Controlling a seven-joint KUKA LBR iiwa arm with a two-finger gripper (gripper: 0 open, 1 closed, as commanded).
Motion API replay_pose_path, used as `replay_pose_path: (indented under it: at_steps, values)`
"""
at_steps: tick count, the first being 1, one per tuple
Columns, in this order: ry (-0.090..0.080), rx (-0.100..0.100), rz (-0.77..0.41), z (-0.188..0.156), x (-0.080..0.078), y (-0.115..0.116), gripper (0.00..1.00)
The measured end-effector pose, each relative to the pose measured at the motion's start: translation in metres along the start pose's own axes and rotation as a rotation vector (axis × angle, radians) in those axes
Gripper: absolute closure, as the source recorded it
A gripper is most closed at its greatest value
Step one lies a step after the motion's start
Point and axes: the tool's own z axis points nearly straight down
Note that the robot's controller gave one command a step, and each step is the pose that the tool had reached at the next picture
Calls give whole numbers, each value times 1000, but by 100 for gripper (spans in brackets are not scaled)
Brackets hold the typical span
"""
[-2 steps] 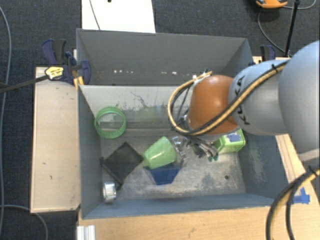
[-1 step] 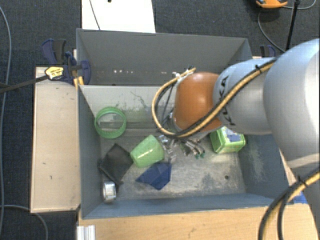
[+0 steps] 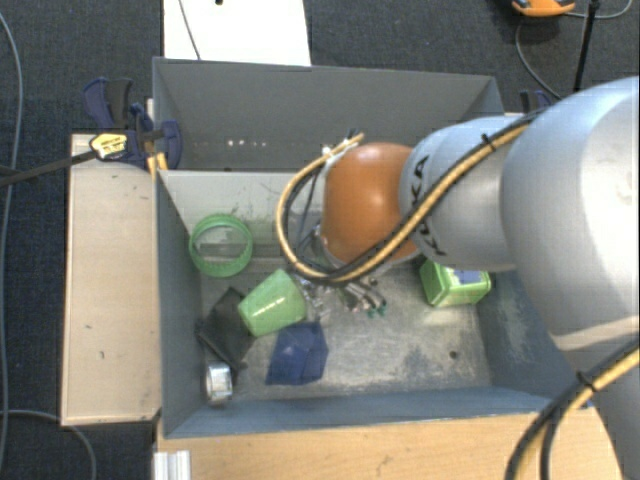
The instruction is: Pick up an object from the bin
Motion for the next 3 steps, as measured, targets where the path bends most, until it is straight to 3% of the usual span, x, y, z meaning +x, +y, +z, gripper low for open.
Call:
replay_pose_path:
  at_steps: [1, 2, 3]
  values:
    - [-1, 0, 1, 5, -14, 6, 100]
    - [8, -1, 19, -38, -13, 2, 100]
    - [-10, 3, 79, -46, -14, 43, 100]
